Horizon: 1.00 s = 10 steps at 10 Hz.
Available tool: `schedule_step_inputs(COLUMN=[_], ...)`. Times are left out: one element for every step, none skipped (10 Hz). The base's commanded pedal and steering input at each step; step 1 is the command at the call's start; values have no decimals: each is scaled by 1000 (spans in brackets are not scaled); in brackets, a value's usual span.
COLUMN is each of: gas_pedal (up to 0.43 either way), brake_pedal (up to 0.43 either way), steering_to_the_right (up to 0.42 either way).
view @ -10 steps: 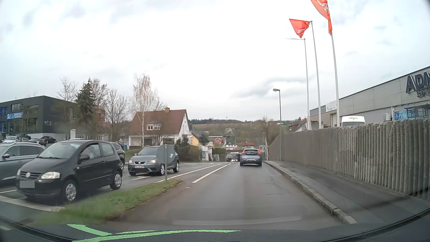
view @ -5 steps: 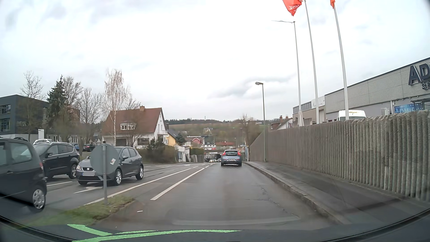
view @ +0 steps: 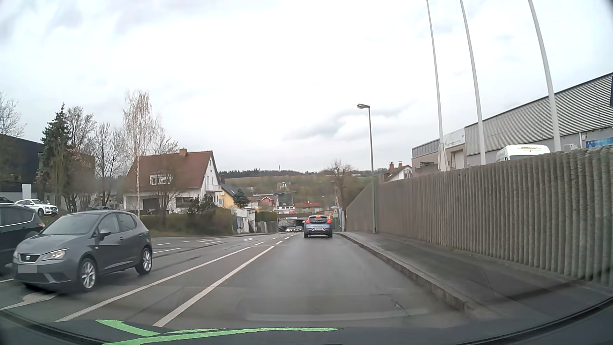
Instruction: Follow the waypoints while adhering to traffic rules and regulations
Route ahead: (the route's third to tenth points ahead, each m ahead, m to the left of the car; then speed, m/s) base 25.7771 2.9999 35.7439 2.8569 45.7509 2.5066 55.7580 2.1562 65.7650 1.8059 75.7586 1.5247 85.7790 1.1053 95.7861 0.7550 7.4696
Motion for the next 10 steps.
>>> schedule_step_inputs(gas_pedal=[177,138,110,67,59,0,0,0,0,0], brake_pedal=[0,0,0,0,0,0,0,0,0,0], steering_to_the_right=[11,11,10,10,10,10,10,9,8,6])
